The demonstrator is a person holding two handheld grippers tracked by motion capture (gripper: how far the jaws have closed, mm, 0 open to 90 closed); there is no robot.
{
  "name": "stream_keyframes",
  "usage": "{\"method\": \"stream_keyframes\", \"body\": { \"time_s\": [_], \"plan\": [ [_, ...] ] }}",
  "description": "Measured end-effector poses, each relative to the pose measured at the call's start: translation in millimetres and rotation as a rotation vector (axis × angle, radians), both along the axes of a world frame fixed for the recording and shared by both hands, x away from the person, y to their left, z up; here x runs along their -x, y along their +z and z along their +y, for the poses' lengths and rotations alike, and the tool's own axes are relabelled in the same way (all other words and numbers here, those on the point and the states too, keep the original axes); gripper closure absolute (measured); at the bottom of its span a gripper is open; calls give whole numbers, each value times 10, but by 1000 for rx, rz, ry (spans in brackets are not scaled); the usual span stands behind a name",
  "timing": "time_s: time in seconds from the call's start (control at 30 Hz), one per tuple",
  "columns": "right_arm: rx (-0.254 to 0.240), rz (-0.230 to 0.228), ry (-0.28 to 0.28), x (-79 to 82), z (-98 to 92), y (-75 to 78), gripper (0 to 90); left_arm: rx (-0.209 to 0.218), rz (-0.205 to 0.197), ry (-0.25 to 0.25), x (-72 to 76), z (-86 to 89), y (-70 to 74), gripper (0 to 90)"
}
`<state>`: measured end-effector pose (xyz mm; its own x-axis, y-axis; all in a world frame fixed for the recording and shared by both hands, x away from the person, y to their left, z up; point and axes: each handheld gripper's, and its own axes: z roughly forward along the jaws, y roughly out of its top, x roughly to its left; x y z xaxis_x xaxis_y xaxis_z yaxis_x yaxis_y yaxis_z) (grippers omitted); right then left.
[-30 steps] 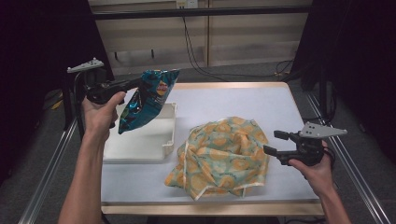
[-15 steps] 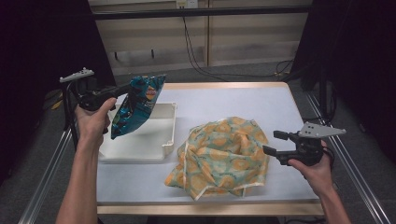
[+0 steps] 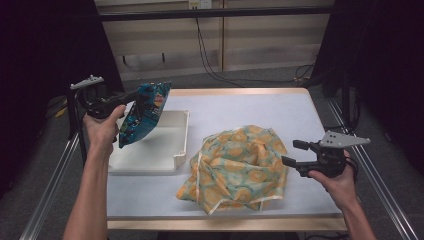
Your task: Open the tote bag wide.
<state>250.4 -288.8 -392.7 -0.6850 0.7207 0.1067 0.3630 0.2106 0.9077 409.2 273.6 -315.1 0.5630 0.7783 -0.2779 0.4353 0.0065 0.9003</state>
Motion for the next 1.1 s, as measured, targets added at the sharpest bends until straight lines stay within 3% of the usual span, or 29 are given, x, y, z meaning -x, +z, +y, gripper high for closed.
{"method": "stream_keyframes", "body": {
  "time_s": [0.4, 0.47, 0.8, 1.1],
  "plan": [
    [3, 7, 0, -5, 12, -12, 262, 17, 11, -10, -117, -164, -382, 900],
    [2, 8, 1, -4, 12, -13, 261, 21, 10, -28, -135, -238, -460, 900],
    [1, 0, -5, 6, -4, -1, 261, 22, 28, -89, -139, -452, -583, 900],
    [2, 0, 0, 3, 0, -6, 261, -16, 61, -176, -134, -682, -751, 875]
  ]
}}
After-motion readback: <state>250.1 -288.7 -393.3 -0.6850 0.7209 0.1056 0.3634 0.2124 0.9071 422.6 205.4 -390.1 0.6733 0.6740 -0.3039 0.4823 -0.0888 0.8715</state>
